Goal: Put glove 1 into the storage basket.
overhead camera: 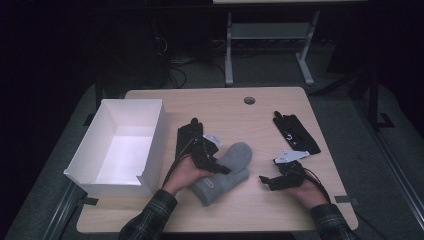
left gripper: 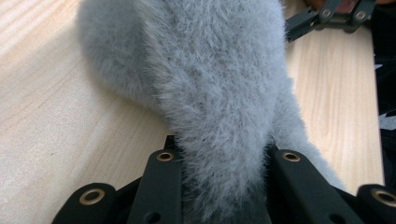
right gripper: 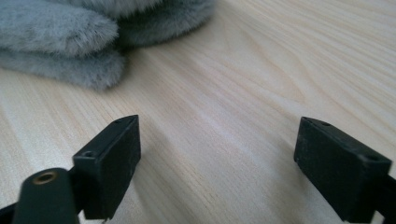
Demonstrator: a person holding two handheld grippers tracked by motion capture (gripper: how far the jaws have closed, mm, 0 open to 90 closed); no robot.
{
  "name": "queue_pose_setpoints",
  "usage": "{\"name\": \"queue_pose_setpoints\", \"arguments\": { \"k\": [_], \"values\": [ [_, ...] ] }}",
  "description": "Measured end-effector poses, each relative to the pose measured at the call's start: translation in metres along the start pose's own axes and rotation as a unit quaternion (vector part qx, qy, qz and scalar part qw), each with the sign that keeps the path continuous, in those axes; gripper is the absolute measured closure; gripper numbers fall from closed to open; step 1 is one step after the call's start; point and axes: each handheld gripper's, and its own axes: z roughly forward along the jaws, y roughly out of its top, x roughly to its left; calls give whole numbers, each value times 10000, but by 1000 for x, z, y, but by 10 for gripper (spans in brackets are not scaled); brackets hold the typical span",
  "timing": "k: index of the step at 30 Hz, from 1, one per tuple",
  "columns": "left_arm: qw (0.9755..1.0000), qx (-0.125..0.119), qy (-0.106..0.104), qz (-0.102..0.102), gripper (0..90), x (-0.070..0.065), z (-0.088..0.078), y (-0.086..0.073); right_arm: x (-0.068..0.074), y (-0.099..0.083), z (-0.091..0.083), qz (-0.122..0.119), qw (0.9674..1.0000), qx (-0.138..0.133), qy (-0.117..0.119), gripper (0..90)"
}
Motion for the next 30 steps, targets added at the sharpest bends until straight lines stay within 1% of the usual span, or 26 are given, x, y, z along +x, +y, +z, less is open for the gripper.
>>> {"name": "queue_pose_setpoints", "arguments": {
  "k": [3,5,7,9,10,11,12,13,14,16,18,20,22,26,30],
  "values": [
    [9999,-101,28,-40,725,-1,-7,1,0,0,0,11,10000,3,-12,139],
    [9996,-266,65,-100,725,-2,-14,3,0,0,0,13,10000,5,-14,137],
    [9992,-383,81,-119,725,-4,-22,5,0,0,0,13,10000,6,-16,137],
    [9987,-488,149,-84,725,-6,-30,8,0,0,0,14,10000,3,-19,137],
    [9986,-503,159,-74,725,-7,-34,10,0,0,0,16,10000,5,-17,136],
    [9979,-604,202,-85,725,-8,-40,12,0,0,0,13,10000,4,-19,136],
    [9978,-613,228,-67,725,-9,-43,13,0,0,0,15,10000,8,-16,134],
    [9978,-613,228,-67,724,-9,-43,13,0,0,0,18,10000,10,-19,133],
    [9971,-699,300,-66,724,-11,-53,17,0,0,0,22,10000,12,-23,131],
    [9964,-760,370,-72,724,-14,-62,21,0,0,0,39,10000,7,-24,129],
    [9956,-785,503,-20,723,-16,-71,26,0,0,0,55,10000,11,-28,128],
    [9951,-837,530,-29,723,-18,-80,31,0,0,0,58,10000,9,-32,128],
    [9941,-896,605,-23,723,-21,-89,36,0,0,0,72,10000,11,-30,128],
    [9930,-920,742,76,723,-27,-106,47,0,0,0,77,10000,11,-30,128],
    [9911,-1030,845,66,722,-31,-126,56,0,0,0,67,10000,4,-33,128]
  ]
}}
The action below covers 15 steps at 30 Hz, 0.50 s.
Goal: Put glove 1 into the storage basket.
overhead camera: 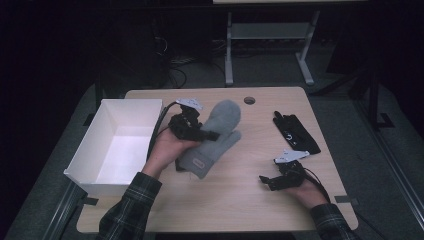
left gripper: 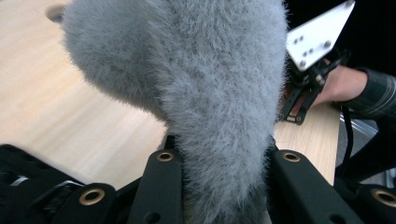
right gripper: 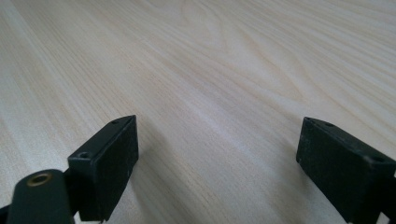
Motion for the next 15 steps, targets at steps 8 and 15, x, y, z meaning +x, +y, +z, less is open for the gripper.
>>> {"name": "queue_pose_setpoints", "arguments": {
  "k": [8,15],
  "values": [
    [9995,-220,213,-9,722,6,-47,16,0,0,0,1,10000,5,-11,128],
    [9982,-340,472,-146,721,14,-90,17,0,0,0,-3,10000,-2,-24,128]
  ]
}}
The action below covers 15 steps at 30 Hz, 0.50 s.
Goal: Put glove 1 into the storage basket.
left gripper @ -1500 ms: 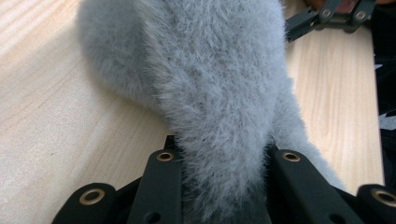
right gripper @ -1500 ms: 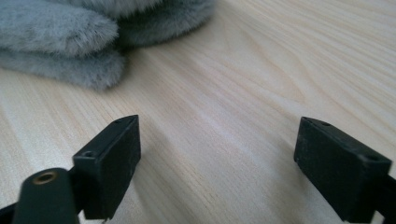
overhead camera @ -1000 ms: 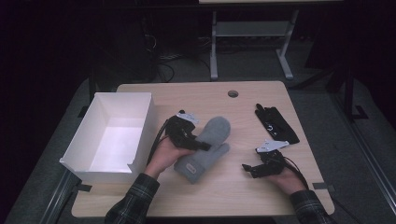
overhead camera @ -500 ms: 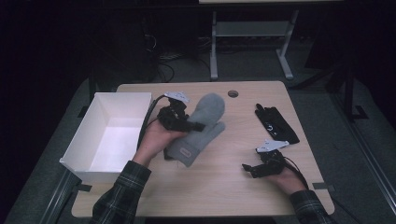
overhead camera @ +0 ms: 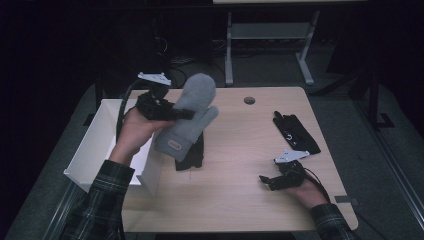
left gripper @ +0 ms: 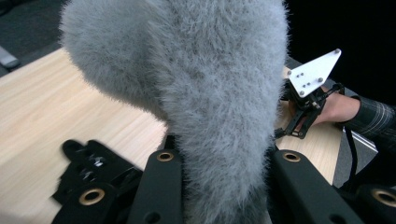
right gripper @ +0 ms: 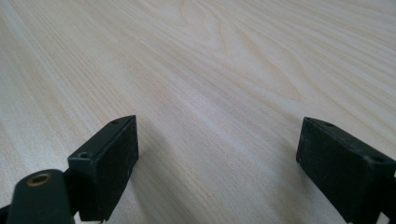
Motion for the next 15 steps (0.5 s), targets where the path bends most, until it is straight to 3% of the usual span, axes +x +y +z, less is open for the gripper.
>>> {"name": "queue_pose_setpoints", "arguments": {
  "k": [9,11,15],
  "values": [
    [9980,-259,454,-341,721,27,-56,-14,0,0,0,0,10000,-5,-8,128],
    [9977,-280,495,-375,721,30,-61,-16,0,0,0,3,10000,-6,-12,128],
    [9942,-349,799,-624,720,47,-88,-34,0,0,0,17,10000,-5,-28,128]
  ]
}}
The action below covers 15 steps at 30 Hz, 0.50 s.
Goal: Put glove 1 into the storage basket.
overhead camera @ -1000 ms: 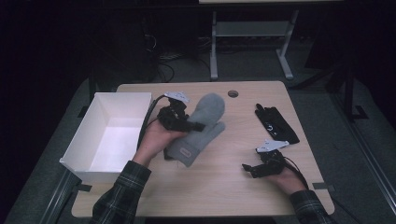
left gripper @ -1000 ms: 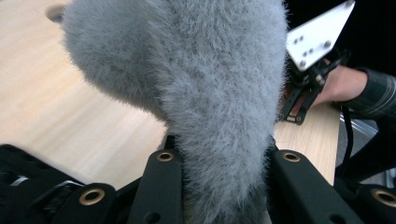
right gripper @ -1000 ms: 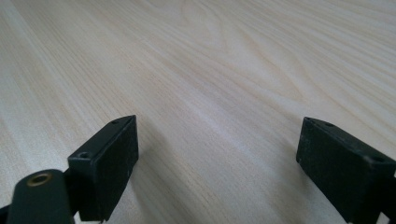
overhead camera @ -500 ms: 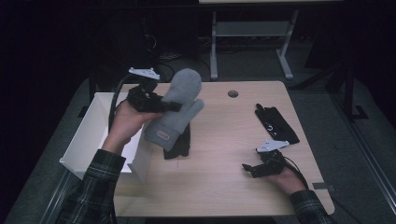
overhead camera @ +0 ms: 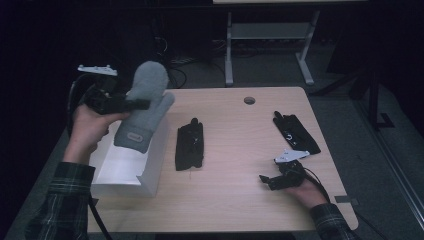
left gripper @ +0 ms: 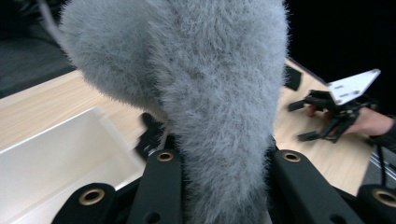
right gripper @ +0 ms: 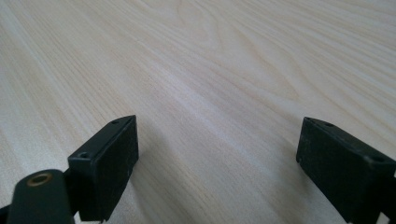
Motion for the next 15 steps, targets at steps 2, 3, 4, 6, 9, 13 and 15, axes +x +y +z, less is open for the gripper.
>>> {"name": "queue_pose_setpoints", "arguments": {
  "k": [2,3,4,6,9,13,15],
  "values": [
    [9999,-18,99,-94,721,8,-8,-7,0,0,0,0,10000,-1,-1,128],
    [9998,-29,133,-155,721,13,-12,-11,0,0,0,3,10000,0,-3,128],
    [9997,-23,156,-178,721,15,-14,-13,0,0,0,6,10000,0,-4,128],
    [9994,16,239,-258,721,21,-16,-20,0,0,0,4,10000,-1,-5,128],
    [9988,83,285,-382,720,28,-15,-32,0,0,0,7,10000,1,-7,128],
    [9976,232,362,-542,720,39,-7,-51,0,0,0,7,10000,0,-8,128],
    [9966,296,359,-675,719,45,-1,-61,0,0,0,7,10000,1,-7,128]
  ]
}}
